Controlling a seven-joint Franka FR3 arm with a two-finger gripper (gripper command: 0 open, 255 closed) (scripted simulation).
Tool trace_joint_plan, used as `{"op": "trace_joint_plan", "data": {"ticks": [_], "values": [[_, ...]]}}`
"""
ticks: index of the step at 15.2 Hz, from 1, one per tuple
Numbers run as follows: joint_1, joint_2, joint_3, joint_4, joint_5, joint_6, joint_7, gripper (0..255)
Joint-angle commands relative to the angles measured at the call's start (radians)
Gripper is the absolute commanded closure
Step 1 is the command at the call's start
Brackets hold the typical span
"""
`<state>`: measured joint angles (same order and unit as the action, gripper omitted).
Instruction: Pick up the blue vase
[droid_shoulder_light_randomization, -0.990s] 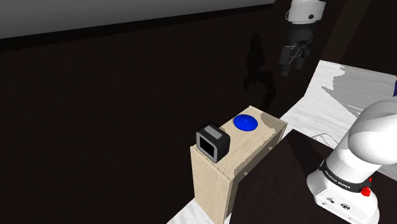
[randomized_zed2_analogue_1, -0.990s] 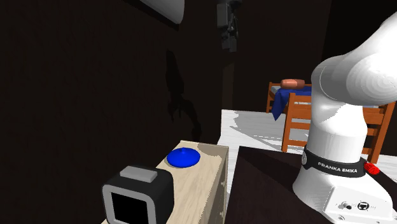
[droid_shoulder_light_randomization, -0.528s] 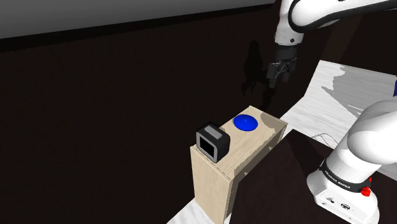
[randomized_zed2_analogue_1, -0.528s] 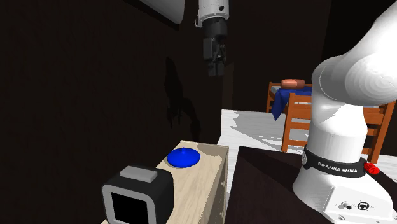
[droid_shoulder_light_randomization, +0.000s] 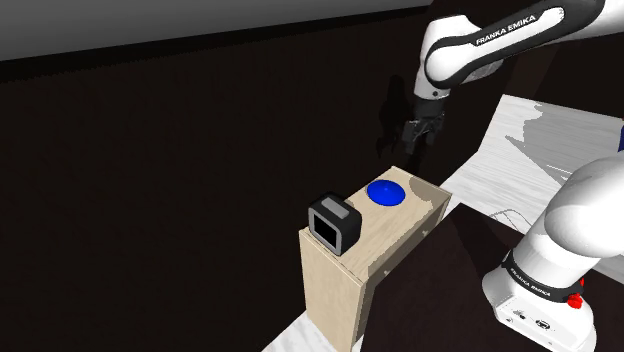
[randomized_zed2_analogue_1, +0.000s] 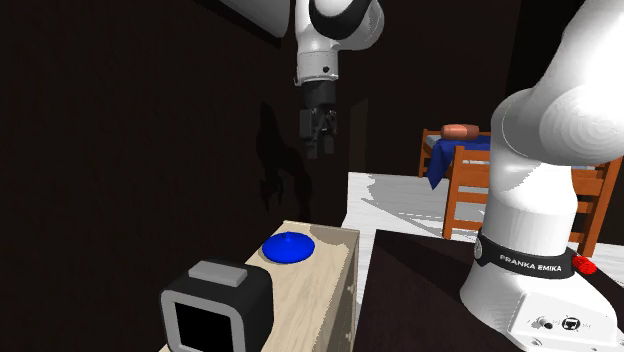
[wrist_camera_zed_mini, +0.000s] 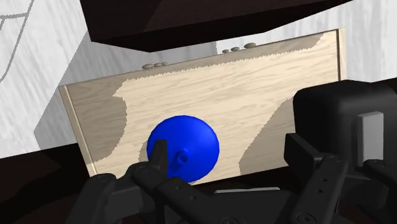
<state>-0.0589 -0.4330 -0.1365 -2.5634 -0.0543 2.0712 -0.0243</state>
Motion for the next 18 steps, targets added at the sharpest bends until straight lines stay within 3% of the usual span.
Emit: {"op": "trace_joint_plan", "data": {"ticks": [1, 10, 18], "values": [[0.0, 0.071, -0.013, -0.009, 0.007, 0.086, -0.01, 0], [0.003, 0.439, -0.066, 0.079, 0.113, 0.376, -0.112, 0], [-0.038, 0.743, -0.039, 0.227, 0.267, 0.53, -0.234, 0]]}}
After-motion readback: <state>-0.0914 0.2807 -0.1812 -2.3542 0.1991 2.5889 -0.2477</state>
